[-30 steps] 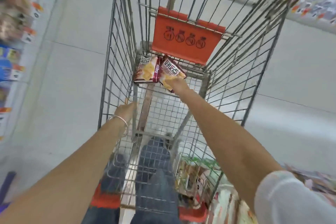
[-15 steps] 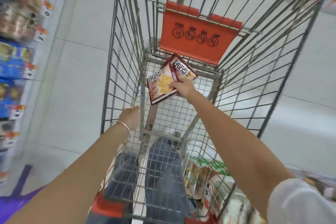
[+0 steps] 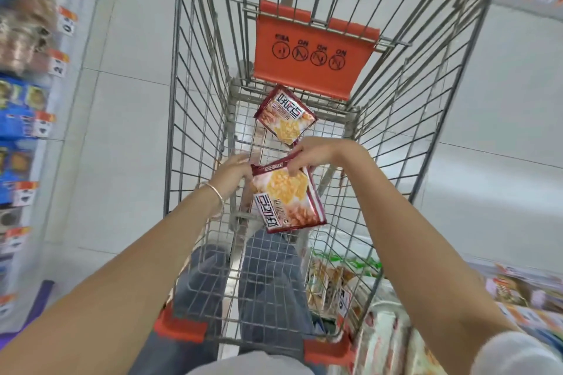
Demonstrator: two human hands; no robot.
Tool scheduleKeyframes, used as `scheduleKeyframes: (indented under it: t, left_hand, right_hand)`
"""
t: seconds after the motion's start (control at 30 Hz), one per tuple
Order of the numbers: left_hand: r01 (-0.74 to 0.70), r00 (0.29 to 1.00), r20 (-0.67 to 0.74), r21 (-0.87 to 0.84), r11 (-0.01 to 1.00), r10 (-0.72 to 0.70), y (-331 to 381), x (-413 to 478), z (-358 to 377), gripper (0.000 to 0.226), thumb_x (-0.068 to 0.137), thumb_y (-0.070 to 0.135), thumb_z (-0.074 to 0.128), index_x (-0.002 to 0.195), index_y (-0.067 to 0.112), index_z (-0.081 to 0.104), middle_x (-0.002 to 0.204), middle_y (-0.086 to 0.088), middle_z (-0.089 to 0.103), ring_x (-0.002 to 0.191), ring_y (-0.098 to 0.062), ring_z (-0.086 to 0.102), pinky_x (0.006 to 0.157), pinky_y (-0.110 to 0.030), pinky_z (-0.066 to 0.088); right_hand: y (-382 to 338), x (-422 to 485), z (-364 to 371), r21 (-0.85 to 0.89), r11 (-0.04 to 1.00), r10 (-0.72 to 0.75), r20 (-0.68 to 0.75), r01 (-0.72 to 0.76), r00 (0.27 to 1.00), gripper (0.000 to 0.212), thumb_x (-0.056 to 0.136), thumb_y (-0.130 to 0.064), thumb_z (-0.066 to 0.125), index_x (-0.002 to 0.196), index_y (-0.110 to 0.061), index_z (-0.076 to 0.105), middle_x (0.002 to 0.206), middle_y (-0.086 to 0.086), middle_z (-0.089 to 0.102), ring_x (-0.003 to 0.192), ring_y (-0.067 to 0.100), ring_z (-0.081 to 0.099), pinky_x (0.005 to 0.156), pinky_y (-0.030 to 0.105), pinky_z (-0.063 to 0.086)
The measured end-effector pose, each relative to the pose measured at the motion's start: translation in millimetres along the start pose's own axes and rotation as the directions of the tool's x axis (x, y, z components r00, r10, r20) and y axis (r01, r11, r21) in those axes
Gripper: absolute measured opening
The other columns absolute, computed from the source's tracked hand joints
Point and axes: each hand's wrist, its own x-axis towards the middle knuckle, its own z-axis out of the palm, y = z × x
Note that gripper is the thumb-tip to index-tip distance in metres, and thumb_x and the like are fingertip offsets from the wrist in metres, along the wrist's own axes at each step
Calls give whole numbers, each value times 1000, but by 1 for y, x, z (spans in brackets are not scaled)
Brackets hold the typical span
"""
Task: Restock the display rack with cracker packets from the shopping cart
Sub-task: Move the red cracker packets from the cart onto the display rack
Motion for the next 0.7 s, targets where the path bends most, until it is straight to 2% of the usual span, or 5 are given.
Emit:
scheduleKeyframes:
  t: [0.13, 0.3, 0.5, 0.6, 0.7]
  left_hand:
    - [-1, 988, -153, -47, 999, -6, -2, 0, 3, 29, 104, 15, 40, 80, 27, 50, 101, -4, 57, 103, -23, 56, 74, -28, 43]
    - [156, 987, 92, -411, 898, -129, -15, -3, -5, 67, 84, 76, 50, 118, 20, 65, 111, -7, 73, 103, -23, 68, 83, -40, 53]
    - [126, 992, 28, -395, 910, -126, -28, 4, -3, 53, 74, 44, 79, 113, 10, 68, 108, -12, 76, 95, -24, 74, 78, -36, 62]
    - [106, 992, -18, -415, 904, -125, -33, 6, -9, 30, 88, 31, 75, 110, 12, 67, 99, -9, 77, 83, -20, 74, 62, -31, 62]
    - [71, 991, -77, -389, 919, -109, -36, 13, -16, 28, 87, 30, 76, 109, 14, 68, 96, -6, 77, 81, -18, 75, 61, -29, 61]
  right_hand:
    - [11, 0, -4, 302, 953, -4, -100, 34, 995, 26, 84, -12, 63, 66, -17, 45, 67, -2, 35, 57, 10, 38, 64, 19, 53]
    - [31, 3, 14, 748, 662, -68, 6, 40, 998, 20, 92, -7, 53, 112, -9, 56, 107, 6, 64, 95, 18, 65, 81, 30, 59]
    - [32, 25, 31, 635, 772, -35, 103, -38, 994, 24, 85, -7, 61, 109, -9, 53, 117, 7, 58, 97, 20, 59, 86, 30, 53]
    - [34, 39, 18, 609, 791, 166, -297, 53, 940, 45, 89, -9, 65, 132, -10, 53, 125, 5, 59, 107, 21, 60, 91, 30, 51]
    - [32, 59, 1, 567, 803, 298, -647, 183, 702, 58, 91, -13, 67, 144, -7, 42, 139, 9, 53, 116, 22, 53, 89, 23, 42]
